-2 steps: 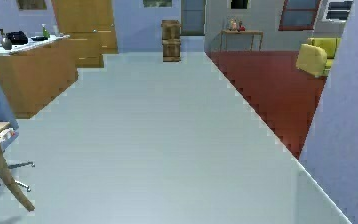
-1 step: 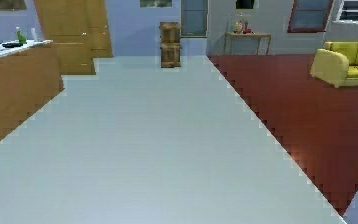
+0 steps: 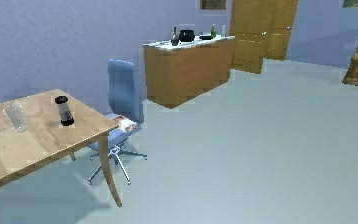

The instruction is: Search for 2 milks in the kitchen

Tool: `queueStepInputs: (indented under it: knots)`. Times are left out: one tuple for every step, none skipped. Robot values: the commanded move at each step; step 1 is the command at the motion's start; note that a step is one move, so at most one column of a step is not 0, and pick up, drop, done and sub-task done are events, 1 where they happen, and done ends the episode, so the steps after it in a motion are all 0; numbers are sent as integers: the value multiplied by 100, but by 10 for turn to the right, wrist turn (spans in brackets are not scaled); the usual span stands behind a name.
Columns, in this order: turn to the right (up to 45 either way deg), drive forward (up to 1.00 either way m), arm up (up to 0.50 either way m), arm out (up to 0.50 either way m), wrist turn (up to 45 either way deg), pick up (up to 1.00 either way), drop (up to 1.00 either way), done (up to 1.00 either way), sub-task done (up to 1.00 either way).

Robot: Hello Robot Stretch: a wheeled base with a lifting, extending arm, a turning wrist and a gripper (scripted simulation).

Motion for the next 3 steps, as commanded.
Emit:
queueStepInputs:
  knots:
    - [-120, 0, 0, 0, 0, 0, 0, 0, 0]
    - [0, 65, 0, 0, 0, 0, 0, 0, 0]
    - [-90, 0, 0, 0, 0, 0, 0, 0, 0]
